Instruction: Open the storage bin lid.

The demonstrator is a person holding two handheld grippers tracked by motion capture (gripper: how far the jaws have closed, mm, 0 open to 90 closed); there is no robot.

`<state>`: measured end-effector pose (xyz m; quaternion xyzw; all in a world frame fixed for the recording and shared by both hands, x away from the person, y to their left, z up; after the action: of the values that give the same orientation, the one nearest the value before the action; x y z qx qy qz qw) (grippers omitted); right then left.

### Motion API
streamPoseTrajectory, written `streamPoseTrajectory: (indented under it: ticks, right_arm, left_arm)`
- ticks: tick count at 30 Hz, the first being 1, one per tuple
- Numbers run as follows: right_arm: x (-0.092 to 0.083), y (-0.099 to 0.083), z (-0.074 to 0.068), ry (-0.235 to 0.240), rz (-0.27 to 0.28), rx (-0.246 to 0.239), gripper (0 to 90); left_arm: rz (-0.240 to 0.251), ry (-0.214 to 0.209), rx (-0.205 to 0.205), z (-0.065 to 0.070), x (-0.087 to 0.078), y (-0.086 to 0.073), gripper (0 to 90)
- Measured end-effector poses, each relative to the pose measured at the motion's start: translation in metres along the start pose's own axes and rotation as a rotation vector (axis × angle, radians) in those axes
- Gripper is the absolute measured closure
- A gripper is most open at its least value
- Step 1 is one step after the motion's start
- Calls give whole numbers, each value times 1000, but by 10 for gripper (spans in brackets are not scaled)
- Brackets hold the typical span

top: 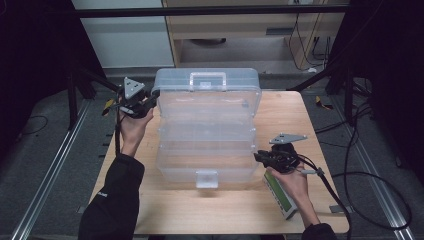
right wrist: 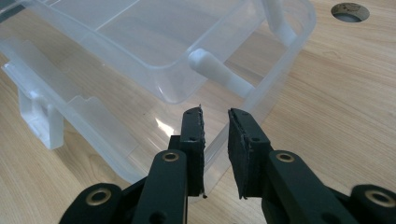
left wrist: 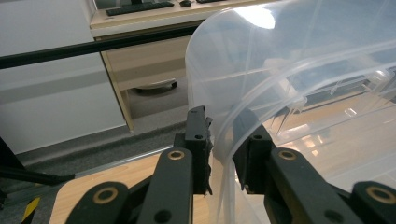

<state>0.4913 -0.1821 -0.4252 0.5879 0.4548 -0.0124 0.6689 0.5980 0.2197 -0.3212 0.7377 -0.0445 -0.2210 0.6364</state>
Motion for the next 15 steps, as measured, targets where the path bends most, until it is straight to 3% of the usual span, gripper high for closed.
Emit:
streamPoseTrajectory:
  ticks: [15]
  right_arm:
    - [0,0,0,-3,-2,-8,757]
  left_arm:
    - [-8,24,-13,-5,20,7,771]
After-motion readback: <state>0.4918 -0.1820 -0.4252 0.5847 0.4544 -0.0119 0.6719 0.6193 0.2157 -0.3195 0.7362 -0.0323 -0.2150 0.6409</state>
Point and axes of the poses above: each handheld gripper's, and its own axes: x roughly forward along the jaws, y roughly out of its top, z roughly to its right, the point moved 2 cm from there along x, roughly forward along the jaws, and after that the axes turned 1 degree about -y, right-handed, at the moved point
